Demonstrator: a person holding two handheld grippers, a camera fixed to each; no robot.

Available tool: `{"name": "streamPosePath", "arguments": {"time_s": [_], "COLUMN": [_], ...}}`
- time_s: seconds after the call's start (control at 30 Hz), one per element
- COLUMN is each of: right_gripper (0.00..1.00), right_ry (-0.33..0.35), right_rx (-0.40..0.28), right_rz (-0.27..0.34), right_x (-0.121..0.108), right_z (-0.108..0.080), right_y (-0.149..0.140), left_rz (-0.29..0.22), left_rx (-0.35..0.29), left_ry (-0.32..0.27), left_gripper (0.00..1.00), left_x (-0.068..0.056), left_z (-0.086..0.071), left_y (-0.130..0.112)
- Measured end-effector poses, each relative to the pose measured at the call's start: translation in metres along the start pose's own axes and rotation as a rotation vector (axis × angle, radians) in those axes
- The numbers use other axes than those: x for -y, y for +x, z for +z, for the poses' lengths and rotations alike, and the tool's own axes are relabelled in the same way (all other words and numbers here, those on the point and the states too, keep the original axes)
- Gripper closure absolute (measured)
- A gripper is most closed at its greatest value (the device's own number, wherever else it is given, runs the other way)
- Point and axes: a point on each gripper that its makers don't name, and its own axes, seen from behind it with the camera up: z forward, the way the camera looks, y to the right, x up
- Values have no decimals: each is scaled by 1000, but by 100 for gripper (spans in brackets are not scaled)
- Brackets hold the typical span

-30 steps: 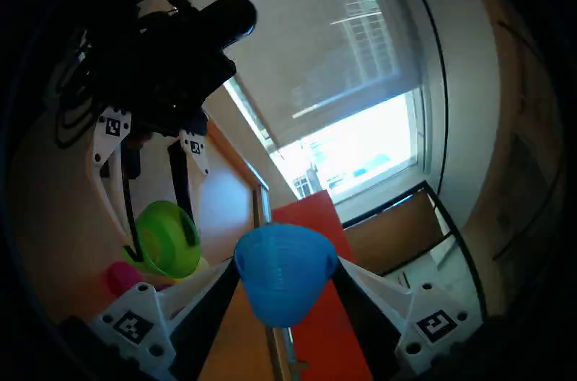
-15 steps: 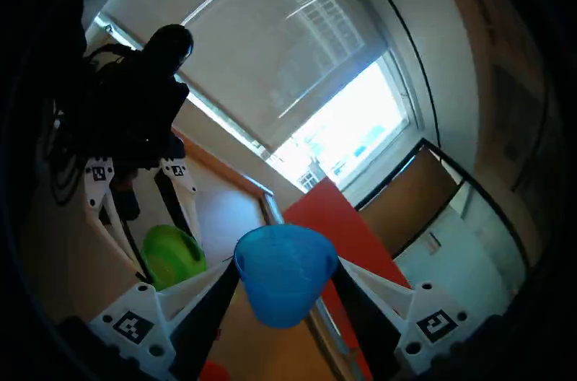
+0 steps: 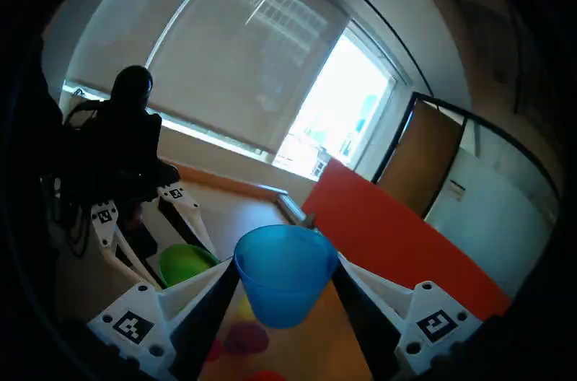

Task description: Pour water

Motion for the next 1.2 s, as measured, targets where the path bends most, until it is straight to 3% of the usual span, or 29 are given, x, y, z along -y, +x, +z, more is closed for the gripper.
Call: {"name": "streamPosePath", "arguments": {"time_s": [0.17, 0.77, 1.2], "right_gripper": [9, 9, 9], "right_ry": [-1, 23, 19], "right_rx": [22, -33, -27], "right_rz": [85, 343, 354], "right_x": [1, 7, 9], "right_z": [1, -2, -7], "right_y": [-6, 6, 2], "left_rz": [0, 2, 8], "left_rx": [-3, -3, 11], "left_ry": [1, 15, 21], "left_gripper": [12, 12, 12], "left_x": [0, 6, 6], "left_z": [-1, -4, -5], "left_y": [1, 4, 2]}}
